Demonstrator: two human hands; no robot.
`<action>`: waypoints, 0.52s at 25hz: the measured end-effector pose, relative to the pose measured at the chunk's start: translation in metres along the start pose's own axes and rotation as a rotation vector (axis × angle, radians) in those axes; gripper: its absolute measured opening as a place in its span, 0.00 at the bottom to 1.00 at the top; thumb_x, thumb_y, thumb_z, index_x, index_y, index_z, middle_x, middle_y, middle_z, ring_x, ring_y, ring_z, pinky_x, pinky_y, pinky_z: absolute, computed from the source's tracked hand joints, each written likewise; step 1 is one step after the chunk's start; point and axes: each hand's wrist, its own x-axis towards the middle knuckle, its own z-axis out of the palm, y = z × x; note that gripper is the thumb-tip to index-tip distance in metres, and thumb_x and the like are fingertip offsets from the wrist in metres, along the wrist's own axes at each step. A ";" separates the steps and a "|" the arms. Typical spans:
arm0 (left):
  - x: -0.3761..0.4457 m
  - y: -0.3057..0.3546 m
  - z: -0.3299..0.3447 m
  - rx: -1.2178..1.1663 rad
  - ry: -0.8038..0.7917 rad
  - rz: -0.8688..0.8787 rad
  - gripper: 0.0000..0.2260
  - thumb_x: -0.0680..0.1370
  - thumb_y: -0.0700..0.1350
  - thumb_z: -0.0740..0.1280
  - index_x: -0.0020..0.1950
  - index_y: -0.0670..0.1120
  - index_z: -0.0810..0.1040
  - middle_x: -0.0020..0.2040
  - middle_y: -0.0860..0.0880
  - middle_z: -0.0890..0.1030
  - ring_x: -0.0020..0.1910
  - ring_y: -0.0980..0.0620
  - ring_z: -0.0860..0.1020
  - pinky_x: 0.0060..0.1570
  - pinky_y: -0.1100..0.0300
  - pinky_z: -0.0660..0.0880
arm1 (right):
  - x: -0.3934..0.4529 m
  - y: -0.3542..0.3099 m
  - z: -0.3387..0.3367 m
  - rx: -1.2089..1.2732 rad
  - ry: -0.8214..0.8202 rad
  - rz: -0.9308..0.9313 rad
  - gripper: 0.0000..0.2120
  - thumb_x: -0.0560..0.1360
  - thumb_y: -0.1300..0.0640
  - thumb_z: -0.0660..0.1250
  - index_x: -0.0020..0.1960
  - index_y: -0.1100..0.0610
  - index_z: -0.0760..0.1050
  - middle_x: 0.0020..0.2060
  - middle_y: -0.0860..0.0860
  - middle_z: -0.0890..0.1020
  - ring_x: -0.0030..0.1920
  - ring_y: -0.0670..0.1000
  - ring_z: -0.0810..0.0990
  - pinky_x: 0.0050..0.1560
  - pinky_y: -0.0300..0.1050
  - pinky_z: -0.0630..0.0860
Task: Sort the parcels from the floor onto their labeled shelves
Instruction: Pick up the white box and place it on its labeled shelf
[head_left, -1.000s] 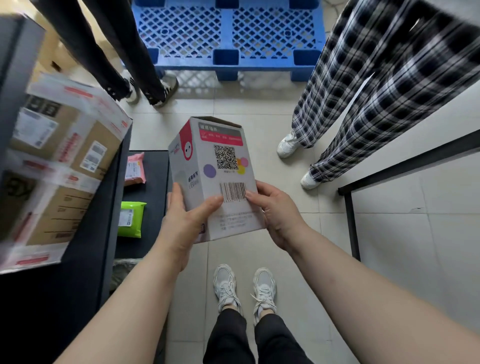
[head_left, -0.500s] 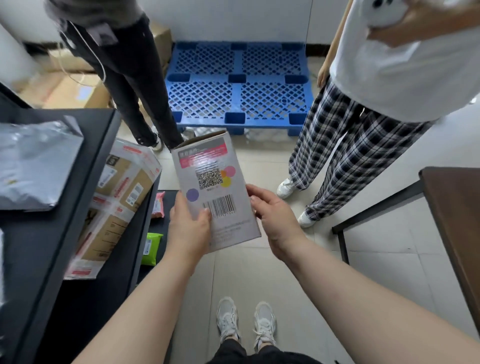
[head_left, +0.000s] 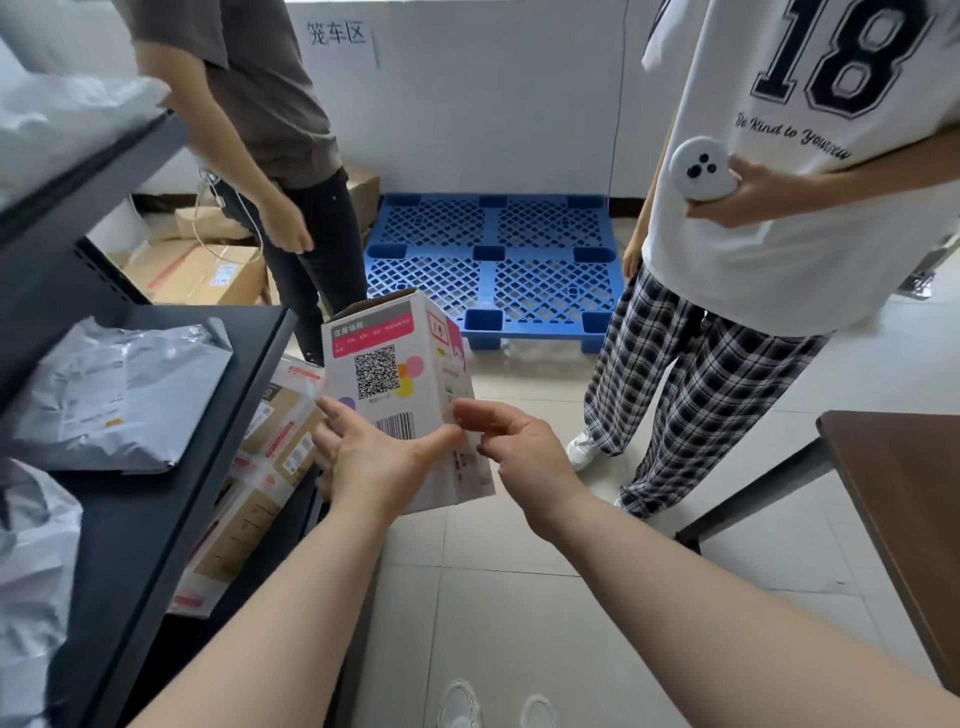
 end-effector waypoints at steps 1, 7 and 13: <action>0.000 0.000 -0.004 -0.034 -0.008 0.012 0.69 0.53 0.68 0.73 0.81 0.44 0.36 0.78 0.42 0.52 0.78 0.40 0.54 0.74 0.39 0.57 | 0.003 -0.004 -0.002 0.006 0.028 -0.006 0.21 0.75 0.74 0.59 0.56 0.54 0.81 0.50 0.50 0.85 0.48 0.46 0.83 0.42 0.32 0.79; 0.003 -0.003 -0.016 -0.625 -0.224 0.045 0.54 0.54 0.60 0.83 0.75 0.59 0.61 0.70 0.44 0.75 0.64 0.40 0.78 0.54 0.41 0.80 | 0.010 -0.021 -0.018 0.099 0.051 0.087 0.11 0.81 0.60 0.62 0.57 0.57 0.81 0.58 0.60 0.85 0.55 0.61 0.84 0.56 0.62 0.82; -0.008 0.009 -0.032 -0.861 -0.390 0.196 0.35 0.69 0.47 0.76 0.73 0.50 0.68 0.63 0.43 0.82 0.55 0.43 0.84 0.47 0.49 0.82 | 0.005 -0.047 -0.020 0.181 -0.003 -0.004 0.12 0.82 0.61 0.60 0.54 0.53 0.82 0.55 0.58 0.86 0.52 0.58 0.83 0.58 0.63 0.79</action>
